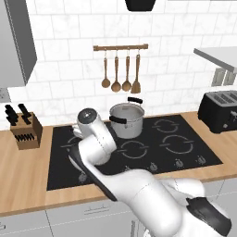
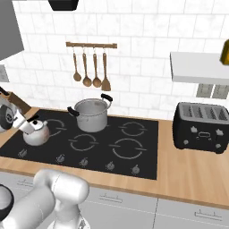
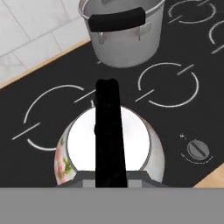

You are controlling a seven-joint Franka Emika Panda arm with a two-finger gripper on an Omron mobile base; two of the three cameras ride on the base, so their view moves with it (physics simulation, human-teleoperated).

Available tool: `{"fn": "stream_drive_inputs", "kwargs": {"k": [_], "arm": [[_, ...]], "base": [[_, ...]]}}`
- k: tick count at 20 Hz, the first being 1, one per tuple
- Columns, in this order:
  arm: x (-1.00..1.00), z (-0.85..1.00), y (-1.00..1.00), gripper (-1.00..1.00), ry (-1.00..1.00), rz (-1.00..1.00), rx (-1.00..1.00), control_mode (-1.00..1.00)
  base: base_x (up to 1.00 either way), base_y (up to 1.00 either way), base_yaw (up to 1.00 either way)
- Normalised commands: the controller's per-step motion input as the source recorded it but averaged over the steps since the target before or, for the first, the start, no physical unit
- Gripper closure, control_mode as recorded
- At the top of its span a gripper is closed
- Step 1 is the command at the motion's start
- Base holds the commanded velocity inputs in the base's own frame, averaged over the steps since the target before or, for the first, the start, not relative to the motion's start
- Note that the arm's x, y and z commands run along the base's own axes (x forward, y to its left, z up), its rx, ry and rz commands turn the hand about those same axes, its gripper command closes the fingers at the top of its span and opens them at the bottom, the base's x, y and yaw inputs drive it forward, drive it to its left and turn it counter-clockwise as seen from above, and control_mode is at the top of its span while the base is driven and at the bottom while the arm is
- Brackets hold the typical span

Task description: Pick the kettle from the counter and place it on a stove burner. Then turn the burner on.

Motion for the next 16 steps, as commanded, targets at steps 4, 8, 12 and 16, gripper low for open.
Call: {"fn": "stream_drive_inputs", "kwargs": {"k": [4, 8, 12, 16], "arm": [[0.42, 0.04, -0.24, 1.00, 0.03, 0.19, 0.02, -1.00], [0.39, 0.00, -0.03, 1.00, 0.10, 0.21, 0.00, -1.00], [0.31, 0.00, 0.00, 1.00, 0.14, 0.22, -0.01, -1.00], [0.27, 0.00, 0.09, 1.00, 0.04, 0.15, -0.07, -1.00]], "base": [[0.00, 0.00, 0.00], [0.00, 0.00, 0.00], [0.00, 0.00, 0.00], [0.00, 0.00, 0.00]]}}
